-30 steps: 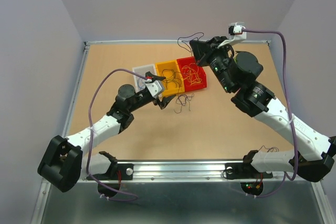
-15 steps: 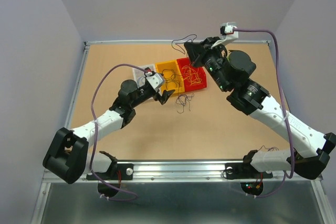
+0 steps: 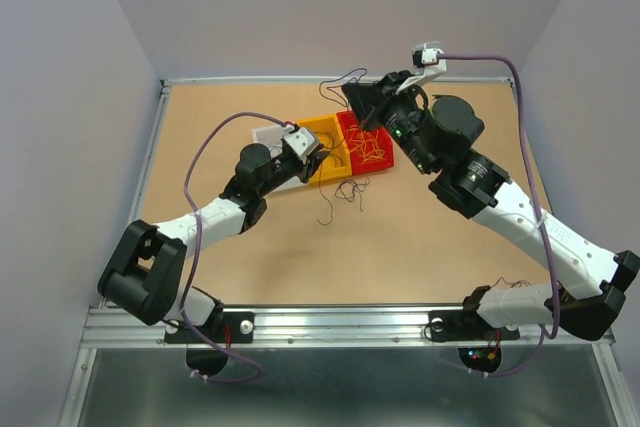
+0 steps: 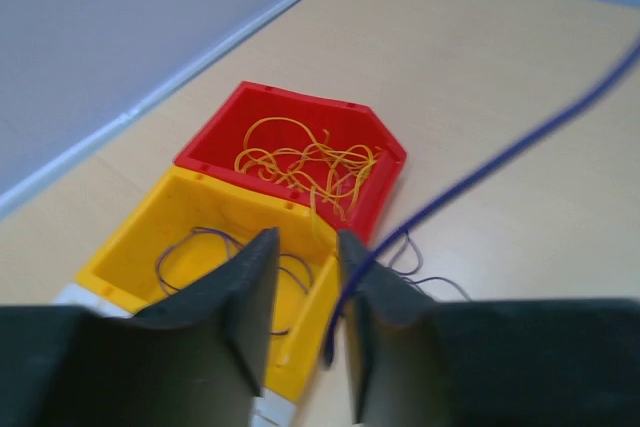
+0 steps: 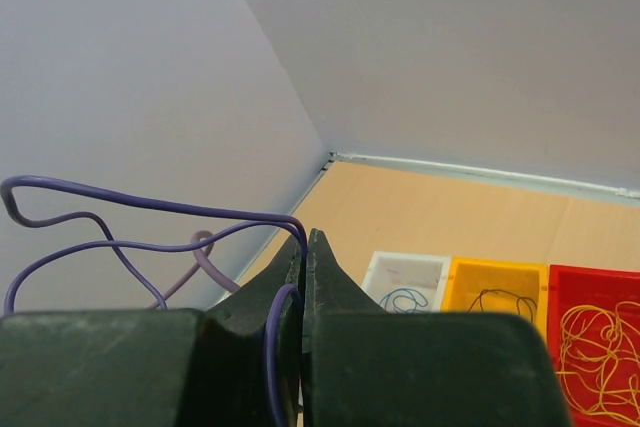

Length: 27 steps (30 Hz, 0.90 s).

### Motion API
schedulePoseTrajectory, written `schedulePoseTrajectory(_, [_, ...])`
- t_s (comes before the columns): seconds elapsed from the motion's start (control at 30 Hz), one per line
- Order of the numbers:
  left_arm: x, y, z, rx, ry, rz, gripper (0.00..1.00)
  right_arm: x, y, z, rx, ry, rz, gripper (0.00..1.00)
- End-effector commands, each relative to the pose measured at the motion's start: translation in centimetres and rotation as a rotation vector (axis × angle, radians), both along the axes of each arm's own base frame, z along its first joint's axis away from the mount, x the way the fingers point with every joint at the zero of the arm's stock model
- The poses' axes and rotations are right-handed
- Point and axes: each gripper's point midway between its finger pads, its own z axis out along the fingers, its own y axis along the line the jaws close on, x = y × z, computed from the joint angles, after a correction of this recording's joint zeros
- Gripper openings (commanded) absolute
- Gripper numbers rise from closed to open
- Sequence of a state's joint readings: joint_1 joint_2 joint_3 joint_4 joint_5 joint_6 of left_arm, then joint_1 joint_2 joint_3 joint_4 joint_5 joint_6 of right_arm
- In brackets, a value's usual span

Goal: Untangle the cables

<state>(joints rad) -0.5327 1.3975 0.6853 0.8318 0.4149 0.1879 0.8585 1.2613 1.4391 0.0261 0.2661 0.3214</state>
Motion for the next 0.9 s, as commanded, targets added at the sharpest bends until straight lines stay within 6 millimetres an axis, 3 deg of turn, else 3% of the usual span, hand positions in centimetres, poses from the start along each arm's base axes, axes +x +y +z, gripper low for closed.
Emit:
schedulePoseTrajectory(0.0, [1.0, 0.2, 4.4, -0.068, -0.111, 0.032, 0.20, 0.1, -0.7, 2.7, 0.055, -0.059, -0.025, 0.00])
schedulePoseTrajectory(0.03, [0.9, 0.4, 4.5, -0.070, -0.112, 0.036, 0.10, 0.4, -0.9, 2.5, 0.052, -0.056, -0.045, 0.01])
schedulePoseTrajectory(0.13, [1.0, 0.9, 5.1, -0.087, -0.114, 0.063, 0.00, 1.2, -1.1, 1.8, 0.023, -0.052, -0.086, 0.01])
schedulePoseTrajectory(0.37, [2.2, 0.8, 6.9, -0.131, -0.076, 0.037, 0.00, 3.6, -0.3, -1.5, -0.070, -0.006, -0.158, 0.01])
schedulePoseTrajectory(0.67, [7.3, -0.9, 6.6, -0.108, -0.011, 0.039, 0.00, 6.5, 0.7, -9.2, -0.159, 0.129, -0.151, 0.01])
schedulePoseTrajectory(0.7, [7.8, -1.0, 6.2, -0.104, 0.001, 0.044, 0.00, 6.7, 0.6, -10.0, -0.166, 0.144, -0.156, 0.00])
schedulePoseTrajectory(0.73, [8.8, -1.4, 5.3, -0.090, 0.027, 0.045, 0.00, 6.7, 0.6, -12.1, -0.198, 0.173, -0.157, 0.01])
schedulePoseTrajectory(0.87, [11.2, -1.3, 3.1, -0.072, 0.082, 0.092, 0.00, 7.4, -1.1, -16.1, -0.236, 0.241, -0.197, 0.01])
